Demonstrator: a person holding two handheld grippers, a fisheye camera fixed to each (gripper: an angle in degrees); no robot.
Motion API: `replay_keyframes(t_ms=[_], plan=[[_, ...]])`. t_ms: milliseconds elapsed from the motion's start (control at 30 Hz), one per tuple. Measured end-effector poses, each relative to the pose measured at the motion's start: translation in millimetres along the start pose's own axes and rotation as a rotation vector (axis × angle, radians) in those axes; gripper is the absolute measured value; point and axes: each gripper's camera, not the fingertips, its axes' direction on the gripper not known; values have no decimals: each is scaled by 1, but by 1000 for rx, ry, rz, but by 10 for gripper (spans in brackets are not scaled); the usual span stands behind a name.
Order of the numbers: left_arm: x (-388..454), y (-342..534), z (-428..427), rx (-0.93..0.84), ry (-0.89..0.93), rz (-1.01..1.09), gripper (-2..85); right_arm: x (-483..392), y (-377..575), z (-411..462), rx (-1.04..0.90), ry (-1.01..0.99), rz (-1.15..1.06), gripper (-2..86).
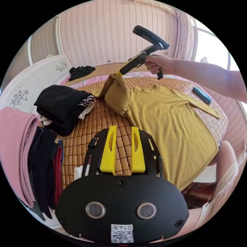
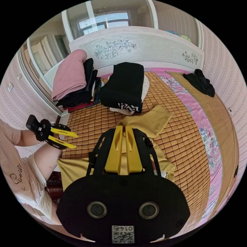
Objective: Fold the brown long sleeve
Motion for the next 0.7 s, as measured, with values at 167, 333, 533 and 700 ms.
replay_keyframes(t_ms=[167, 333, 533, 700], plan=[[-37, -44, 18, 7, -50, 60, 107, -11, 0, 3, -66, 24, -75, -1], [-53, -69, 55, -118, -82, 125, 116, -20, 2, 11, -145, 29, -164, 26], [-20, -113, 85, -112, -183, 335, 113, -15, 19, 18, -171, -13, -166, 59], [19, -139, 109, -69, -253, 560, 104, -13, 27, 18, -177, -42, -185, 76]])
